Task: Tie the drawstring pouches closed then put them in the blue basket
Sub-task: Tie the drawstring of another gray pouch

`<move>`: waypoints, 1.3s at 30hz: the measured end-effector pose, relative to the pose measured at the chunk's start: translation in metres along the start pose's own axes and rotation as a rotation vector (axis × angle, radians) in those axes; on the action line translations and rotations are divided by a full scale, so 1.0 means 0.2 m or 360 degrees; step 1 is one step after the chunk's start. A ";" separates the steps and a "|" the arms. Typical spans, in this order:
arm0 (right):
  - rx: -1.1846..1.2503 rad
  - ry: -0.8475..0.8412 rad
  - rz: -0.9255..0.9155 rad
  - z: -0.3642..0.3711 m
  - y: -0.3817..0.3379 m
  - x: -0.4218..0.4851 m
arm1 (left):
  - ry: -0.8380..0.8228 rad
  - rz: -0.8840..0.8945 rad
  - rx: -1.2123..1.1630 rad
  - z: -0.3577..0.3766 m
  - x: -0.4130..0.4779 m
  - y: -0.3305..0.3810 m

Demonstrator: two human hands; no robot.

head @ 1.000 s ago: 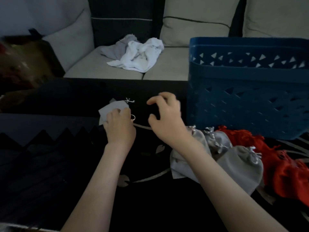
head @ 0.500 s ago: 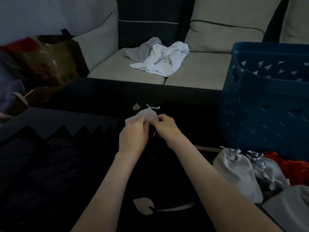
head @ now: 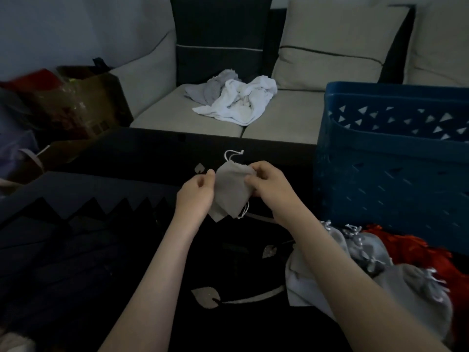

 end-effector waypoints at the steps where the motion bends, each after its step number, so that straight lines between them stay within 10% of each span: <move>1: 0.0000 -0.0054 -0.0036 -0.03 -0.04 -0.05 | -0.0059 -0.0048 0.0006 0.00 -0.04 0.03; 8: -0.0319 -0.0053 -0.0282 -0.39 -0.14 -0.35 | -0.0393 -0.0191 -0.0484 0.13 -0.37 0.22; 14: 0.0036 0.0287 0.0083 -0.69 -0.06 -0.60 | -0.0829 -0.0302 -0.0740 0.31 -0.65 0.28; 26: -0.0960 0.0388 -0.0108 -0.94 0.05 -0.81 | -0.0732 -0.0706 -0.1384 0.49 -0.83 0.24; 39: -0.1178 0.0656 -0.0084 -1.03 0.11 -0.70 | -0.0422 -0.0306 -0.1343 0.48 -0.79 0.23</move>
Point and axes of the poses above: each hand's wrist, its own x-axis towards the middle knuckle, its own z-axis out of the palm, y = z × x, the point moved 1 cm from there along x, towards the middle knuckle, and after that the axes turned 10 degrees about y, right-handed, at the moved point
